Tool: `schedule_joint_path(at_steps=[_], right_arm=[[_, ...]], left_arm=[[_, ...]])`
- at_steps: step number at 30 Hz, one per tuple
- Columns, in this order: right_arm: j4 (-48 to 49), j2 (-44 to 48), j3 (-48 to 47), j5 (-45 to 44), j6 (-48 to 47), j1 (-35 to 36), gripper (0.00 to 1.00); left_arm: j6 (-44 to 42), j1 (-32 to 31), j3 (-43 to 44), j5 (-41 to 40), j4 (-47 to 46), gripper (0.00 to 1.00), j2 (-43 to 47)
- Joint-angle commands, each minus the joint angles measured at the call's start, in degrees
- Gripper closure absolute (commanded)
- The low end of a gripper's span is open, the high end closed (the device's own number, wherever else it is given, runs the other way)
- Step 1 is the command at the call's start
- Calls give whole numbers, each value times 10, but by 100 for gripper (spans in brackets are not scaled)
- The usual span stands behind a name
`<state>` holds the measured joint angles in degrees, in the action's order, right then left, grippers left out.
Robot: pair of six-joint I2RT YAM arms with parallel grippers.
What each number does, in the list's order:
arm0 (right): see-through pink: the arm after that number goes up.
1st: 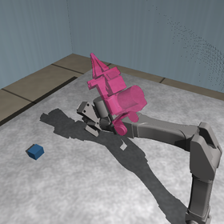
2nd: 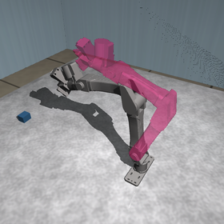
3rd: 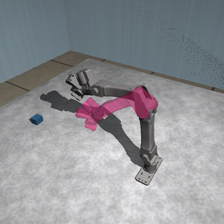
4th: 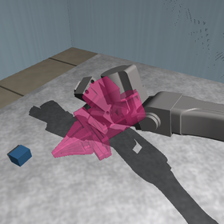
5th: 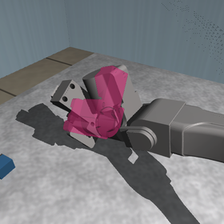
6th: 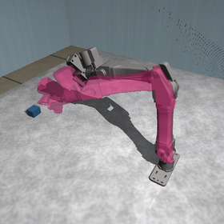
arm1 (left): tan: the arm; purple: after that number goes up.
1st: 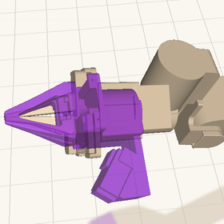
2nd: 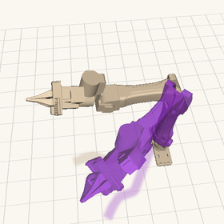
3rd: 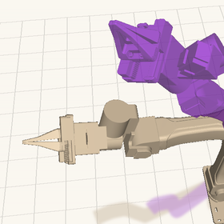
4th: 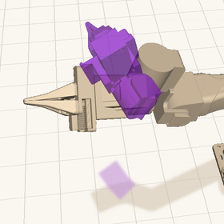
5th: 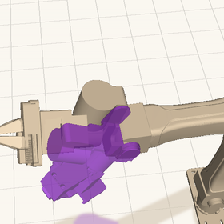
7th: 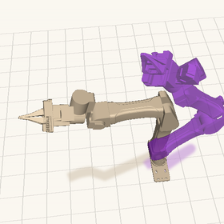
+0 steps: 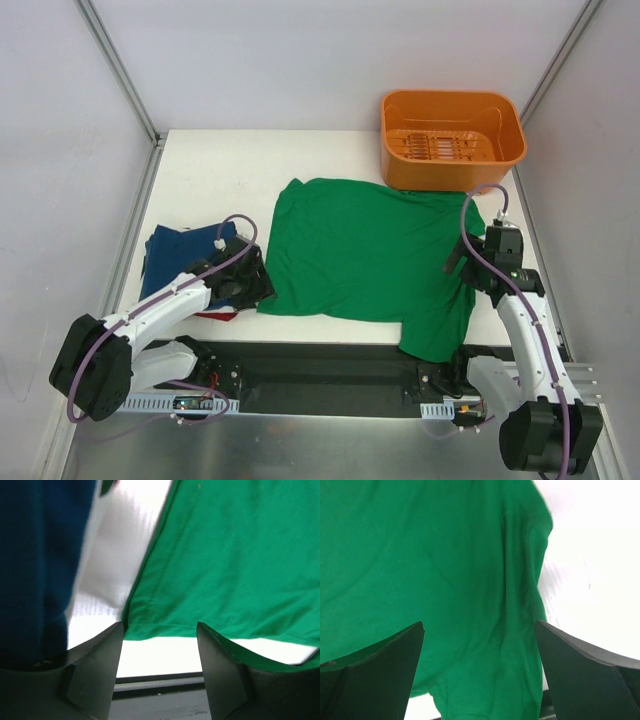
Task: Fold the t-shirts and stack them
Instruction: Flatten out the tshirt
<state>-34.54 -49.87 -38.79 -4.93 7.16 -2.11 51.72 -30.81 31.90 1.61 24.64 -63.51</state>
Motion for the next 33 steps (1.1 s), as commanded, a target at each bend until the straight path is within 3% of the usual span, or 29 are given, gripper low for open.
schedule_joint_path(at_steps=[1, 11, 14, 16, 23, 29, 33], right_arm=[[-26, 23, 7, 19, 5, 12, 3], [-54, 46, 7, 1, 1, 16, 3], [-59, 45, 5, -6, 4, 17, 3], [-67, 47, -1, -12, 3, 16, 3], [-109, 57, -24, 10, -7, 20, 3], [-153, 36, -30, 4, 18, 127, 3], [-120, -24, -4, 7, 61, 160, 3]], left_arm=[[47, -5, -7, -53, 16, 44, -8], [48, -5, 3, -49, 19, 59, -70], [29, -5, -3, -40, 19, 80, -66], [21, -5, -10, -22, 18, 100, -56], [12, -5, -16, -54, 25, 100, 3], [1, -4, 38, -120, 33, 100, 1], [-7, 0, 71, -141, 36, 100, -28]])
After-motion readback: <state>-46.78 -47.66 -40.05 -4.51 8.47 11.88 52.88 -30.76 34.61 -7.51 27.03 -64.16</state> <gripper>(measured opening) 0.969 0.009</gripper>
